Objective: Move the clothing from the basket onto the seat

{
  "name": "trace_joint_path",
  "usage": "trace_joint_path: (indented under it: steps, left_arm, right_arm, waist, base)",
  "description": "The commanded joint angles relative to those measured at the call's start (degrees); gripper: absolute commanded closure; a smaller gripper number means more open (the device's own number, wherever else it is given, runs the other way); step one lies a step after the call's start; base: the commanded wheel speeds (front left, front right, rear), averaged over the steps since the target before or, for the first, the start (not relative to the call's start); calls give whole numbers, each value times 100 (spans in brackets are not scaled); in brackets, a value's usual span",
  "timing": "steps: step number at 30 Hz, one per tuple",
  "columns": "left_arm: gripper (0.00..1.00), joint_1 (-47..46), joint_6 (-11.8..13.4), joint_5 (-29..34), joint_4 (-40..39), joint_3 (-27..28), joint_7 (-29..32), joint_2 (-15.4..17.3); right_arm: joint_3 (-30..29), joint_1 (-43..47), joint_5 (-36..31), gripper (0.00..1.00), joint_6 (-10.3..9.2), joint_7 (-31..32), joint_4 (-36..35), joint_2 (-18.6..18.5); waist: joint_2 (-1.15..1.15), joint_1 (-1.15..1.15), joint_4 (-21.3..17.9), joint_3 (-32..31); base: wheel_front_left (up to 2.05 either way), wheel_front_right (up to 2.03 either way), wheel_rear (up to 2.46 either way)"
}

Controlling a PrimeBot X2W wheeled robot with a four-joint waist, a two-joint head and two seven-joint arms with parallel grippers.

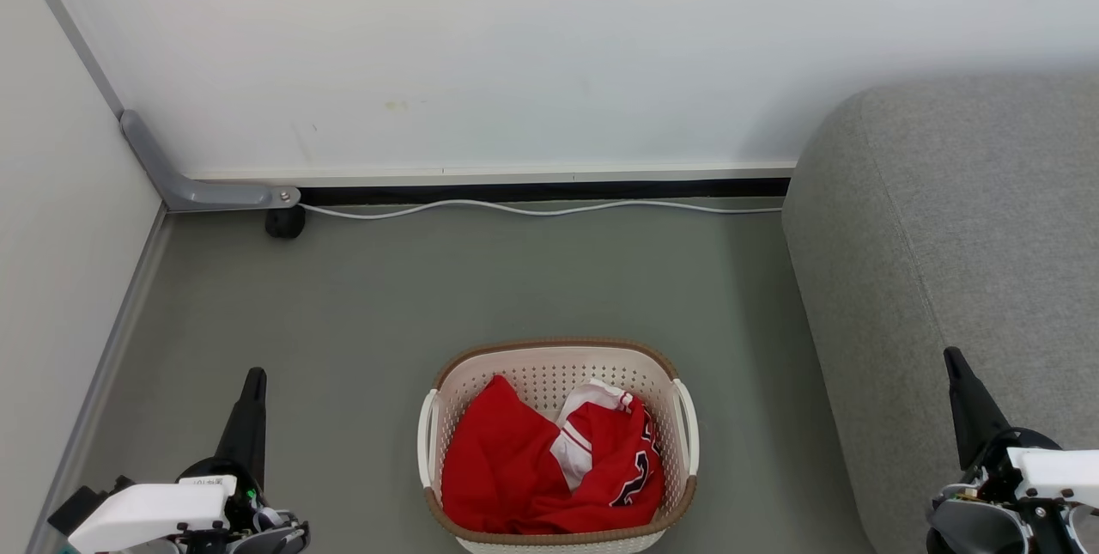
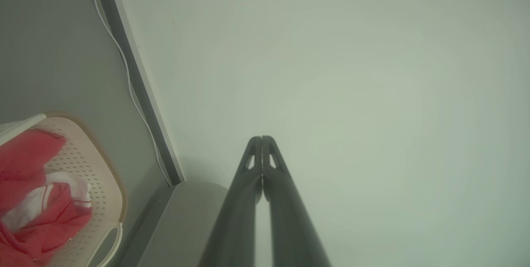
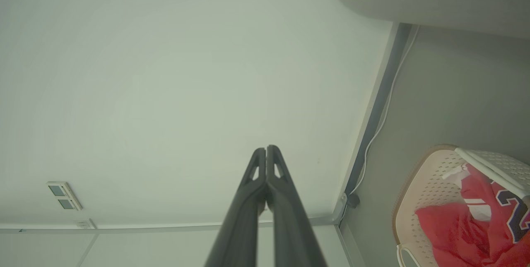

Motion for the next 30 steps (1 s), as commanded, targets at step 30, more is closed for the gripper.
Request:
trace_joint_path:
  steps: [30]
  left_arm:
    - [100, -331, -7, 17, -162, 179, 34, 56]
  right_arm:
    - [95, -93, 66, 100, 25, 43, -175, -62]
  waist:
    - [0, 0, 0, 0]
  base:
    - [0, 0, 0]
